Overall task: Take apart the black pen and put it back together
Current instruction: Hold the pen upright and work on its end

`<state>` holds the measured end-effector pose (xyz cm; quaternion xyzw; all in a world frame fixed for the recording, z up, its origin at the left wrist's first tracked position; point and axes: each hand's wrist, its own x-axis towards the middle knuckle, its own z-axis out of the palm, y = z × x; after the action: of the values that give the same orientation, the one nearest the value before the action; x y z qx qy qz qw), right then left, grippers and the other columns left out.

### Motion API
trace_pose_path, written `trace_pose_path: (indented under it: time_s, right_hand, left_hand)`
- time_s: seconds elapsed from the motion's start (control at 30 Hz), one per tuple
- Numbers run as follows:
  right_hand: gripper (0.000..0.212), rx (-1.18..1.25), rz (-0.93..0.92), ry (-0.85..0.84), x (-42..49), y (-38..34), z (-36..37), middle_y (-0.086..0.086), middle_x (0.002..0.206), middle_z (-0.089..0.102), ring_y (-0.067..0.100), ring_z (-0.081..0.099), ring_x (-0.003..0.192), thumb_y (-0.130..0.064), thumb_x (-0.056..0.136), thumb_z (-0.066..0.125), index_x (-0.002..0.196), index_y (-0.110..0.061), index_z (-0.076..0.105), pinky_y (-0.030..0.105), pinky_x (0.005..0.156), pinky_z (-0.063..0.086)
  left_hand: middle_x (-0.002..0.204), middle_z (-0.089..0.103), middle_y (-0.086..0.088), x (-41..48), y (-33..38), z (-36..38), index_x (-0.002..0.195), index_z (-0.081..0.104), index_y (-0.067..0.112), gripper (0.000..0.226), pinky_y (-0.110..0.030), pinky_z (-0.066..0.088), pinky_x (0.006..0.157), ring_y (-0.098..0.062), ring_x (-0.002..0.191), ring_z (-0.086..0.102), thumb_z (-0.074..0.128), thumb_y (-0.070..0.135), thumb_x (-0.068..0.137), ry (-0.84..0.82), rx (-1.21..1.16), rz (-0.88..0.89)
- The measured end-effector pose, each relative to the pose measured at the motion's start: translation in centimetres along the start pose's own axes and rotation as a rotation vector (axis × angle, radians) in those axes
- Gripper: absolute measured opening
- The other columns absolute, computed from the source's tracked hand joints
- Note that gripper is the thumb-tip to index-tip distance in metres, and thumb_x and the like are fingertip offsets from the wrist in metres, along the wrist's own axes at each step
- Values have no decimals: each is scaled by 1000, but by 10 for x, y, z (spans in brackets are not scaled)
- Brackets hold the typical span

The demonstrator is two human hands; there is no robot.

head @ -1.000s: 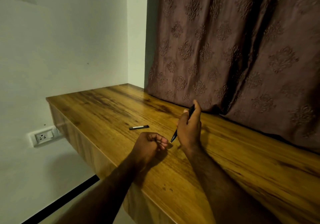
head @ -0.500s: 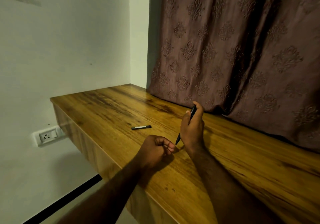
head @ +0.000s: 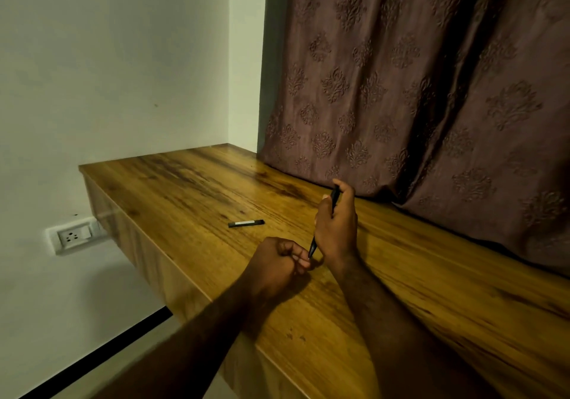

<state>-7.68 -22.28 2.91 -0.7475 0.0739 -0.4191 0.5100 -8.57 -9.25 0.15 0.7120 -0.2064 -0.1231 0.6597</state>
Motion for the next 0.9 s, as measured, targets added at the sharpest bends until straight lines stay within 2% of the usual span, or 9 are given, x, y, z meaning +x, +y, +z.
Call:
trace_pose_path:
  time_s: [0.1, 0.2, 0.27, 0.4, 0.5, 0.57, 0.7, 0.83, 0.9]
  right_hand:
    - [35, -35, 23, -20, -1, 1, 2, 13, 89, 62, 23, 60, 72, -25, 100, 43, 135, -28, 38, 28, 53, 43]
    - [44, -58, -7, -34, -5, -1, 4, 3, 81, 59, 16, 56, 63, -24, 101, 42, 144, -28, 32, 31, 50, 44]
    - [42, -63, -22, -26, -6, -3, 4, 2, 78, 58, 14, 55, 61, -23, 101, 42, 142, -26, 34, 29, 48, 44]
    - [29, -68, -32, 5, -6, -4, 1, 7, 78, 60, 18, 57, 61, -22, 100, 44, 128, -24, 40, 28, 44, 43]
    - [37, -73, 3, -18, -6, -5, 1, 9, 83, 62, 20, 59, 65, -22, 100, 43, 137, -24, 36, 34, 48, 47]
    - [42, -75, 2, -19, -7, -4, 1, 9, 82, 61, 20, 58, 64, -22, 100, 42, 141, -24, 33, 34, 49, 46]
    - [32, -102, -44, 6, -6, -5, 1, 0, 75, 56, 10, 52, 57, -21, 100, 43, 131, -22, 40, 24, 44, 38]
    - [39, -116, -15, -9, -8, -5, 2, -2, 77, 55, 11, 53, 60, -21, 101, 42, 139, -22, 36, 31, 47, 43]
    - [38, -128, -23, -19, -9, -7, 1, -1, 78, 55, 12, 53, 61, -21, 101, 42, 139, -21, 37, 33, 49, 44]
  left_hand:
    - [64, 70, -7, 3, -5, -2, 63, 70, 14, 42, -19, 48, 54, -10, 57, 60, 42, -14, 76, -56, -122, -32]
    - [63, 65, -10, 8, -12, -3, 61, 68, 9, 43, -19, 41, 51, -10, 54, 54, 39, -19, 73, -135, -307, -63]
    - [62, 64, -10, 10, -16, -3, 59, 68, 9, 40, -19, 39, 51, -10, 54, 53, 40, -18, 70, -150, -355, -73]
    - [60, 66, -9, 11, -17, -4, 57, 70, 12, 44, -20, 41, 52, -11, 54, 55, 41, -19, 70, -95, -279, -33]
    - [61, 65, -12, 8, -14, -2, 58, 70, 11, 47, -18, 42, 48, -10, 52, 56, 38, -21, 71, -80, -261, -35]
    - [62, 68, -10, 6, -11, -2, 59, 71, 12, 47, -18, 45, 51, -10, 54, 59, 40, -21, 73, -53, -191, -11]
    - [64, 68, -10, 1, -3, -3, 67, 69, 2, 35, -20, 45, 56, -11, 57, 59, 43, -20, 76, -32, -122, 22]
    - [65, 66, -12, -1, -1, -1, 73, 67, -5, 30, -16, 46, 52, -9, 55, 57, 41, -20, 78, -11, -127, 3]
    - [66, 67, -12, -1, -2, -1, 69, 68, -2, 34, -14, 47, 51, -9, 55, 59, 41, -20, 77, -8, -110, 3]
